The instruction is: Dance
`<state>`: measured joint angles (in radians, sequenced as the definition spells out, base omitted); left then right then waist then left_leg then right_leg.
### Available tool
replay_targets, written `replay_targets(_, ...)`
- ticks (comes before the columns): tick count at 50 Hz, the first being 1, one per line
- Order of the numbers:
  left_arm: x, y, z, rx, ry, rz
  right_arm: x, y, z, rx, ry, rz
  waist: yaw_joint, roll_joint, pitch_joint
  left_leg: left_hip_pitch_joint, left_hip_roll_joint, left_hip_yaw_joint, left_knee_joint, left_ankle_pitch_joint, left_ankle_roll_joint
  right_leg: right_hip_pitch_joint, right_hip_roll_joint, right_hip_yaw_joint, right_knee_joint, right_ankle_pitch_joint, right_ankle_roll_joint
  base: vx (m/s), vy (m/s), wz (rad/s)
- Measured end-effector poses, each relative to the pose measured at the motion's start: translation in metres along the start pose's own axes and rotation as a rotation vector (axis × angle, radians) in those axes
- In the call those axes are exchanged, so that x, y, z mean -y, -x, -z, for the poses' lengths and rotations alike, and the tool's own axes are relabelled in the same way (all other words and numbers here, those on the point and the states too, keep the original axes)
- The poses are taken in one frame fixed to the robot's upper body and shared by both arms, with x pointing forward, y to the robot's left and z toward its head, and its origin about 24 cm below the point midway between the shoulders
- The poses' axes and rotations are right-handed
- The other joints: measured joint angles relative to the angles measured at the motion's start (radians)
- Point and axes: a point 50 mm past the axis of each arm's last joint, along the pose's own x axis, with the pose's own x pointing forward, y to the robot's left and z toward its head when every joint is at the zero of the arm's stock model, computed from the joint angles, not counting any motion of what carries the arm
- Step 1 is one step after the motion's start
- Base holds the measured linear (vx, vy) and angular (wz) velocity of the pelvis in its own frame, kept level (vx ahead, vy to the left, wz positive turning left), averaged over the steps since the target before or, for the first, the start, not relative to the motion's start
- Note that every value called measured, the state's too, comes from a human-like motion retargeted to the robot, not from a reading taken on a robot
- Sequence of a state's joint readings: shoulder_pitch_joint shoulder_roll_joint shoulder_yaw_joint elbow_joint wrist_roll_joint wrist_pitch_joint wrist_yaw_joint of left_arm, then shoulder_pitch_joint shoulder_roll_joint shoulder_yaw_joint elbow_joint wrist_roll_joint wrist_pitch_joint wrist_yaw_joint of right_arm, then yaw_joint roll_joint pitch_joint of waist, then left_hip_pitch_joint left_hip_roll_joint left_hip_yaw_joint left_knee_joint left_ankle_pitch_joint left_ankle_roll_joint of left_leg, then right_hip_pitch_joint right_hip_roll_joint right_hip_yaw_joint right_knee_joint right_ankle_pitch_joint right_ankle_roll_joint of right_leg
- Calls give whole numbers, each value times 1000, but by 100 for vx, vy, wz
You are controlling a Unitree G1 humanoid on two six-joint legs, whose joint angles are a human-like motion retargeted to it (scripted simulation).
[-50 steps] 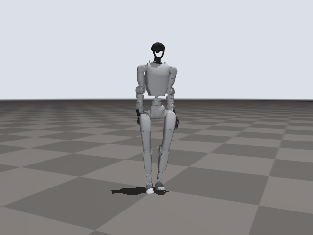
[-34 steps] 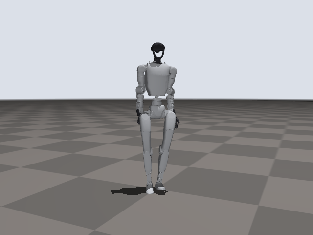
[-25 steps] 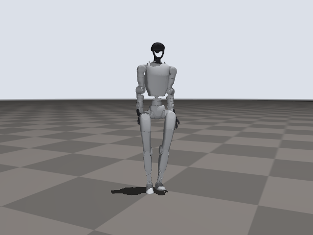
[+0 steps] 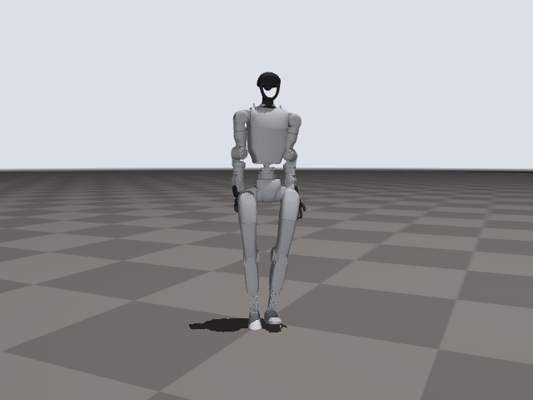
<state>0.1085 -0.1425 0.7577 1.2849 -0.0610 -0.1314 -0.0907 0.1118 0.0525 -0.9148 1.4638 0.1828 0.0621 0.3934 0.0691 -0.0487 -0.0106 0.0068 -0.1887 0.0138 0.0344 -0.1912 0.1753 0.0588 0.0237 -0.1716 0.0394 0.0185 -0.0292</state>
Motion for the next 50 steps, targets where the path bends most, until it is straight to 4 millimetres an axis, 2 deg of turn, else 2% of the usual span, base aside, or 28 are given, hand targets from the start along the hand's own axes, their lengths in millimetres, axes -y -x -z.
replay_targets(50, -1, 0, 0, 0, 5, -3, -1, 0, 1, -2, -3, -1, -5, -1, 0, -3, 1, -5, 0, 9, -1, -7, -1, -4, 4, 0, -1, 0, 0, 0)
